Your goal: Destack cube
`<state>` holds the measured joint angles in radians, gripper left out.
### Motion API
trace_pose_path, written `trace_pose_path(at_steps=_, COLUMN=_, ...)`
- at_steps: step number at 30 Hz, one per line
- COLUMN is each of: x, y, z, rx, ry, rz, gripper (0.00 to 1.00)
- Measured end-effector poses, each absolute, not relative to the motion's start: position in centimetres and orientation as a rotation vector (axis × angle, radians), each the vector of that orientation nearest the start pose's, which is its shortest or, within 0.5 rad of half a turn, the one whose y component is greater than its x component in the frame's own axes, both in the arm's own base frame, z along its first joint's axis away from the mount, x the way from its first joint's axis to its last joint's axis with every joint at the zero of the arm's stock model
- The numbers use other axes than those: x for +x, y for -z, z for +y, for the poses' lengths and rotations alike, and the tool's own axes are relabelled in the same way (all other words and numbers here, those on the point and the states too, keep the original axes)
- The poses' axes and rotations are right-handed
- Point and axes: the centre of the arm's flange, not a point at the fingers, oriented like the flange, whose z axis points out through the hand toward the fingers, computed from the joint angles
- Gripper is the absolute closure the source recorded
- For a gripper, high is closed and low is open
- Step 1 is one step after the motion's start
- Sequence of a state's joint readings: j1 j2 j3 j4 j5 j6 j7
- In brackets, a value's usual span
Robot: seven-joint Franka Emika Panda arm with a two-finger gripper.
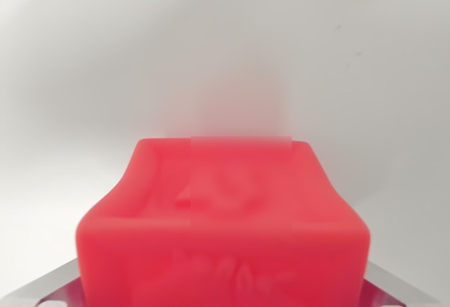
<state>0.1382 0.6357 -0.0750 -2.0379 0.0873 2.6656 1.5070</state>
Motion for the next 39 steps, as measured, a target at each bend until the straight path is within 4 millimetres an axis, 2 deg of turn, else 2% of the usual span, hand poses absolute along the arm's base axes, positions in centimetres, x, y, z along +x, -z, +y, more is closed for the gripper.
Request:
trace_pose_path(at_steps=17, x=58.75, y=-11.58, z=3.38, rx=-2.294, ry=0.0, rz=2.154, gripper=1.0)
trace_pose_path(at_steps=18, x=58.75, y=-11.58, z=3.38, rx=-2.294, ry=0.0, rz=2.154, gripper=0.0)
trace_pose_path(at_steps=39, x=58.77, y=-11.58, z=3.39, rx=-2.294, ry=0.001, rz=2.153, gripper=0.0)
